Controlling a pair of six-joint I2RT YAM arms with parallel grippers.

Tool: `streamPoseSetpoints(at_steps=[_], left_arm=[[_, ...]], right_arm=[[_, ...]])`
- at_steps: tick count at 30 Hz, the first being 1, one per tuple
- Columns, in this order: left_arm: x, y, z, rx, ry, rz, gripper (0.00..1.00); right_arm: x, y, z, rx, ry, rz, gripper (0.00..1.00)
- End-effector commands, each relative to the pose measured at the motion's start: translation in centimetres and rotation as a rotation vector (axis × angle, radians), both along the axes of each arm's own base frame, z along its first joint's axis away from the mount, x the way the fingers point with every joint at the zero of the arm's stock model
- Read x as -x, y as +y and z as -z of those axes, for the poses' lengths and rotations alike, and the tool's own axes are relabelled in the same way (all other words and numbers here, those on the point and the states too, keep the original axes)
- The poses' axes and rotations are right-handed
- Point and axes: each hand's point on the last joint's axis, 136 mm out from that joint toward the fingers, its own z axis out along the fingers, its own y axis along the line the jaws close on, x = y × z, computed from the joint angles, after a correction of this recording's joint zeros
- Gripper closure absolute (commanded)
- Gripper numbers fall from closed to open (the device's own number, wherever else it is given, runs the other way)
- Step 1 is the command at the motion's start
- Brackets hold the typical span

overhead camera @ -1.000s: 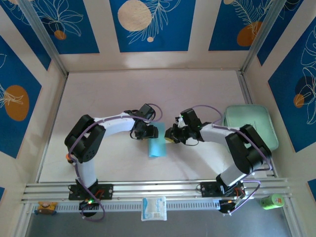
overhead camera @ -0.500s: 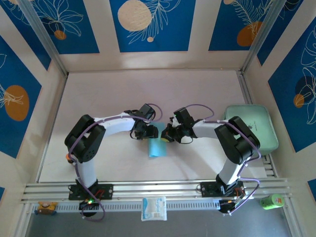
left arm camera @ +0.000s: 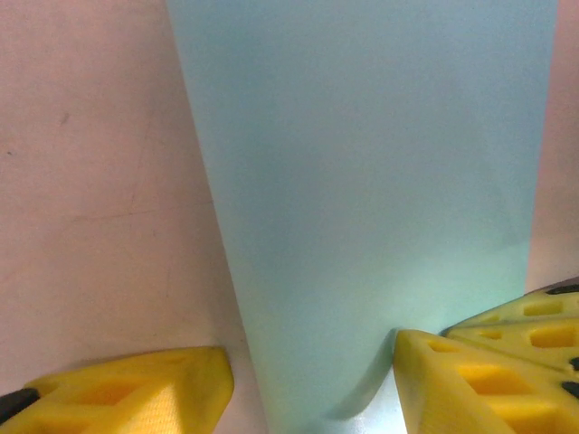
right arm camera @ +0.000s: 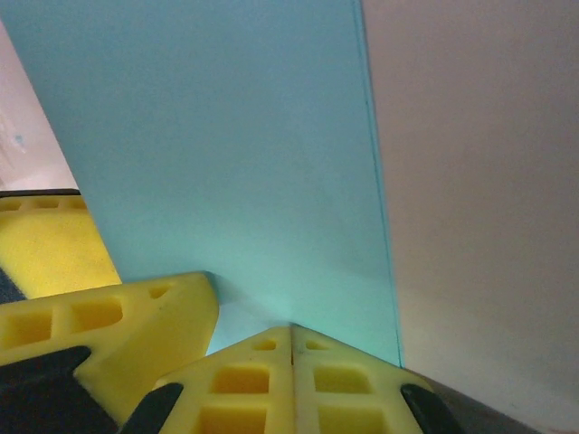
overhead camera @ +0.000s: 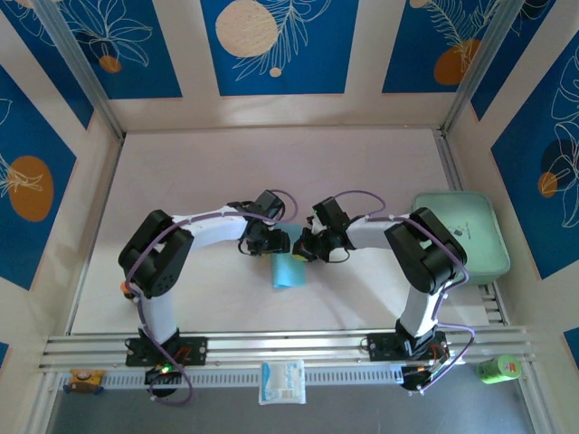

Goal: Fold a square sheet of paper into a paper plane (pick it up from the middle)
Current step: Hold the square sheet of paper at the center of the table.

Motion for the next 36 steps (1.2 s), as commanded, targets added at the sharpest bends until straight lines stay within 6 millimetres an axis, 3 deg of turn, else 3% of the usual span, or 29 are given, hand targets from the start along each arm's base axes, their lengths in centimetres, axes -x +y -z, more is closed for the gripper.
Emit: streamPoseSetpoints(at_steps=[1, 7, 15, 19, 25, 32, 36], left_arm=[[1.2, 3.2, 4.9, -0.147, 0.066, -0.01, 0.41], [0.8, 2.4, 3.0, -0.092, 0.037, -0.017, 0.39], [-0.1, 1.8, -3.2, 0.021, -0.086, -0.049, 0.31], [-0.4, 2.0, -5.9, 0.069, -0.137, -0.069, 0.35], [-0.7, 0.0, -7.9, 0.315, -0.137, -0.064, 0.62], [-0.7, -2.5, -8.4, 0.609, -0.056, -0.043, 0.99], [-0.4, -3.3, -7.5, 0.673, -0.012, -0.045, 1.0]], right_arm=[[2.4, -1.9, 3.0, 0.114, 0.079, -0.023, 1.0], [2.7, -1.9, 3.1, 0.114, 0.063, -0.076, 1.0], [3.2, -1.6, 2.4, 0.065, 0.024, -0.18, 1.0], [3.0, -1.9, 2.1, 0.061, 0.005, -0.2, 1.0], [2.4, -2.4, 2.1, 0.064, 0.012, -0.172, 1.0], [2.3, -2.3, 2.3, 0.06, 0.03, -0.153, 1.0], [2.2, -2.3, 2.4, 0.066, 0.038, -0.146, 1.0]])
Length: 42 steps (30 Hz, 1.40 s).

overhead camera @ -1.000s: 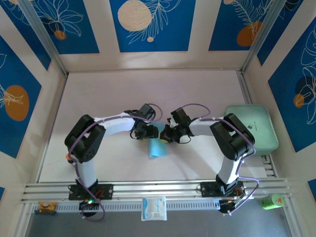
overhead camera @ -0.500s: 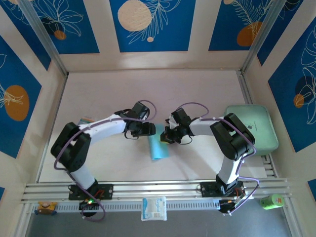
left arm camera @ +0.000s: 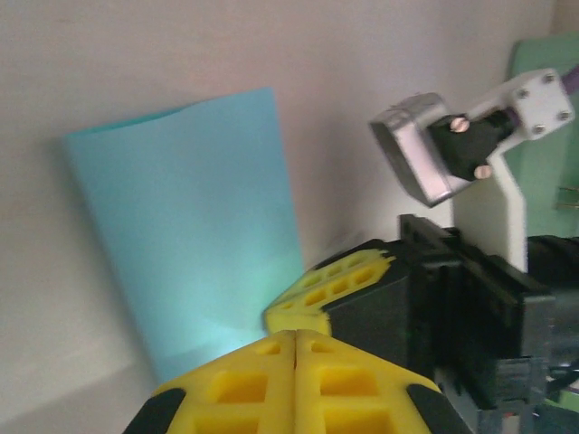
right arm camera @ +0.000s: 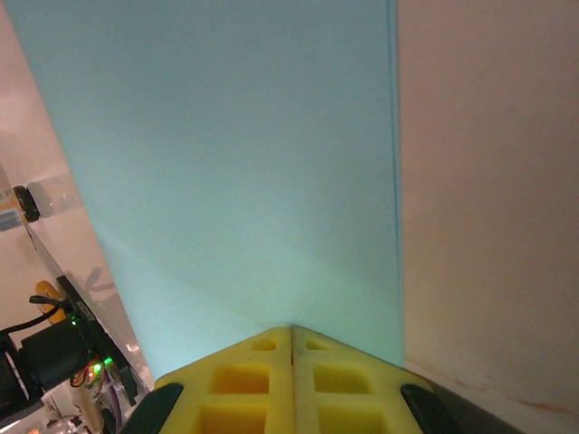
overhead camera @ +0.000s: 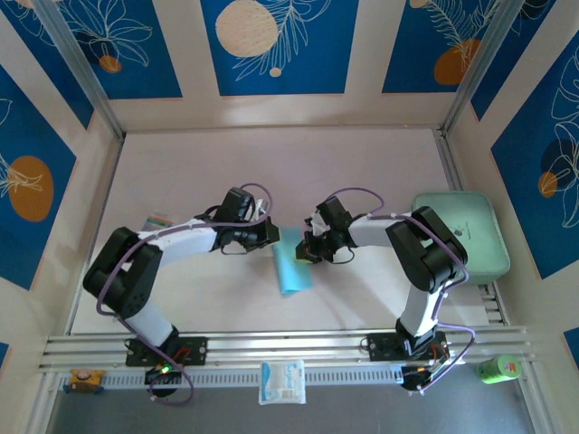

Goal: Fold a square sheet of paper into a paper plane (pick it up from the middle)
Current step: Hold the square sheet of paper at the center of the table, then first fold the square sheet of paper in half at the center of the table.

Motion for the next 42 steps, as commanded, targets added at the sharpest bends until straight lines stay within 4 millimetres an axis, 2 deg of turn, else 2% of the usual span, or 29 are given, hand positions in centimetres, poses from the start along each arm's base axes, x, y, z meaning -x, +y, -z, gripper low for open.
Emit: streamPoseSetpoints(at_steps=[1, 8, 17, 33, 36, 42], left_arm=[[0.3, -1.8, -0.7, 0.153, 0.032, 0.04, 1.0], [0.8, -1.4, 2.1, 0.119, 0.095, 0.027, 1.0], [1.5, -0.9, 4.3, 0.051, 0.138, 0.051, 1.0], [3.4, 2.2, 9.5, -0.126, 0.178, 0.041, 1.0], [3.3, 2.1, 9.2, -0.119, 0.173, 0.039, 1.0], [0.7, 1.3, 5.4, -0.077, 0.099, 0.001, 1.0]], right_arm=[[1.3, -1.5, 2.4, 0.093, 0.094, 0.026, 1.0], [1.4, -1.6, 2.6, 0.101, 0.095, 0.031, 1.0], [1.5, -1.9, 2.8, 0.114, 0.102, 0.038, 1.0], [1.9, -2.4, 3.3, 0.126, 0.118, 0.057, 1.0], [1.9, -2.5, 3.3, 0.132, 0.118, 0.059, 1.0], [1.9, -2.7, 3.4, 0.141, 0.119, 0.059, 1.0]])
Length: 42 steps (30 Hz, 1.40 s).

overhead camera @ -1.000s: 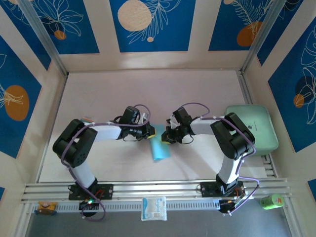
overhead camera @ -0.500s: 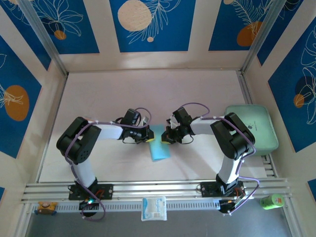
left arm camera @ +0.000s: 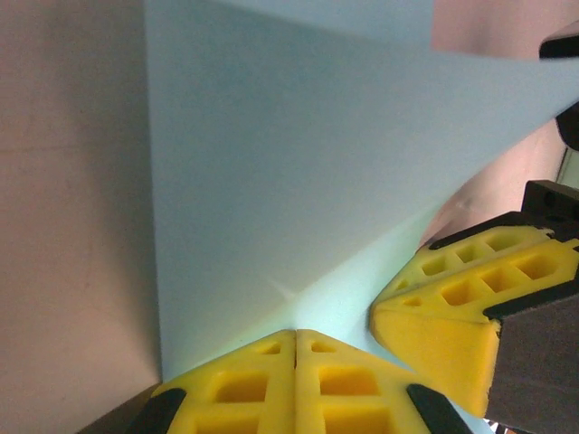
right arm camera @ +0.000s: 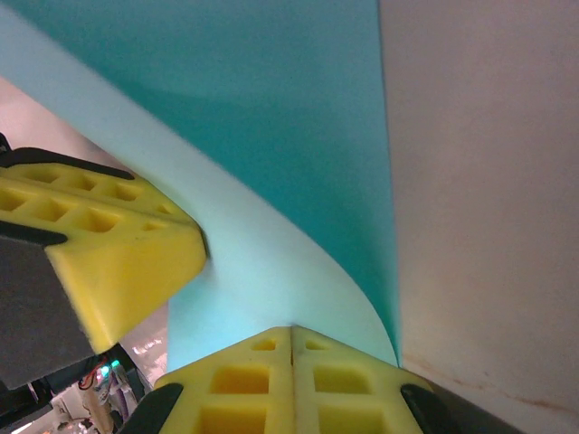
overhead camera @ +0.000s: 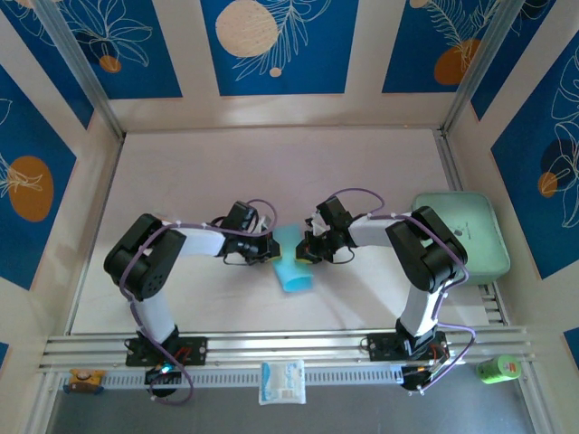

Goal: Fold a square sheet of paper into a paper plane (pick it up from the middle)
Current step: First fold the square sheet of paper in half at the center of the table.

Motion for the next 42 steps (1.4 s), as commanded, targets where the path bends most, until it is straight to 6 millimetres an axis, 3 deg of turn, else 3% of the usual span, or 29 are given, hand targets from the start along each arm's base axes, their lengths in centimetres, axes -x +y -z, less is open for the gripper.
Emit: streamPoseSetpoints(at_steps=[1, 7, 14, 17, 25, 35, 42], left_arm=[[-1.7, 0.8, -1.1, -0.032, -0.033, -0.045, 1.0], [-2.4, 0.7, 0.4, -0.029, -0.002, -0.038, 1.0], [-1.5, 2.5, 3.1, -0.119, 0.034, -0.061, 1.0], [-1.7, 2.7, 2.6, -0.131, 0.02, -0.061, 1.0], [-4.1, 0.9, -1.0, -0.058, -0.053, -0.039, 1.0], [-4.0, 2.7, 2.7, -0.122, 0.001, -0.075, 1.0], [-5.1, 3.9, 2.9, -0.121, -0.003, -0.116, 1.0]], right_arm=[[1.9, -2.7, 3.3, 0.142, 0.103, 0.041, 1.0], [1.8, -2.8, 3.3, 0.139, 0.104, 0.045, 1.0], [1.9, -2.9, 3.5, 0.142, 0.109, 0.048, 1.0], [1.9, -2.9, 3.5, 0.143, 0.109, 0.048, 1.0], [2.0, -3.2, 3.8, 0.167, 0.115, 0.049, 1.0], [2.3, -3.1, 4.0, 0.163, 0.12, 0.052, 1.0], [2.4, -3.2, 4.0, 0.161, 0.122, 0.046, 1.0]])
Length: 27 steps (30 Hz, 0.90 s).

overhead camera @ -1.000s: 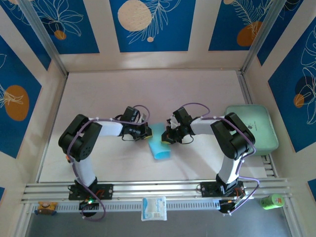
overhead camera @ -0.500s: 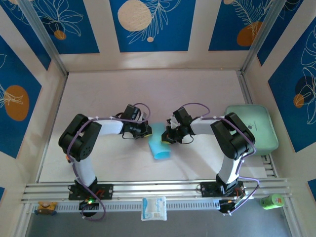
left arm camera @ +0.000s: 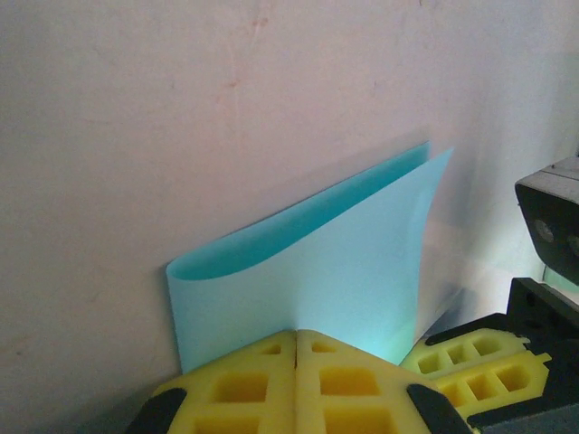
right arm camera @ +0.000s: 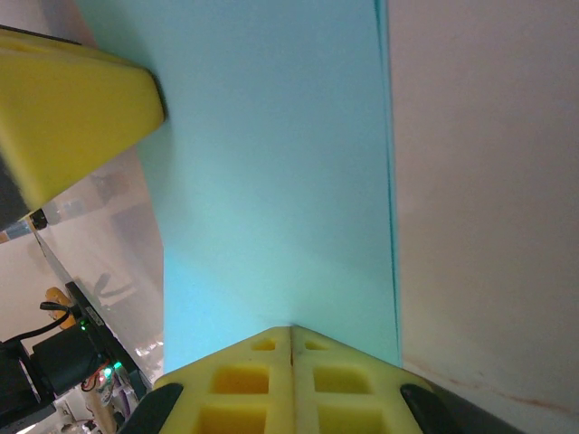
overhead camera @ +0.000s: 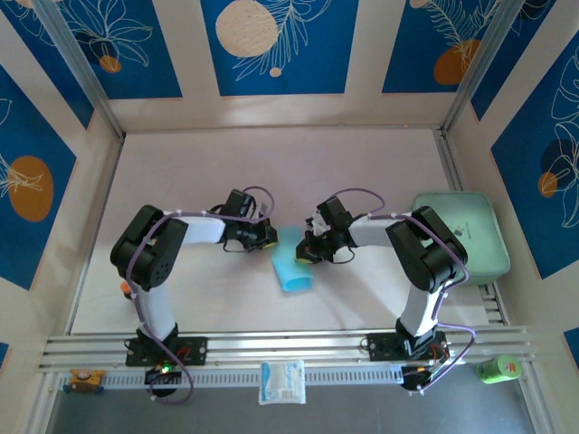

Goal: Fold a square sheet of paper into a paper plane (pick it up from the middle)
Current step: First fold the square sheet of paper in half at the center of the table.

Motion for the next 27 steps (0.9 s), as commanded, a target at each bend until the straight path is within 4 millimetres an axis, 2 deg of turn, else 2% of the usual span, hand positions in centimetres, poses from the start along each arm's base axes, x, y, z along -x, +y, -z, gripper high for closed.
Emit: streamPoseSetpoints(at_steps=[1, 7, 18, 27], left_arm=[[-0.9, 2.9, 2.6, -0.095, 0.027, -0.074, 1.0], [-2.6, 3.4, 1.8, -0.109, 0.013, -0.109, 1.0], [-4.3, 4.9, 2.2, -0.191, 0.039, -0.169, 1.0], [-5.5, 4.7, 2.1, -0.179, 0.041, -0.182, 1.0]], right_arm=[[2.5, -3.0, 3.9, 0.161, 0.117, 0.036, 1.0], [2.5, -3.1, 4.0, 0.162, 0.119, 0.037, 1.0], [2.6, -3.1, 3.9, 0.157, 0.119, 0.031, 1.0], [2.7, -3.1, 3.9, 0.153, 0.116, 0.027, 1.0]])
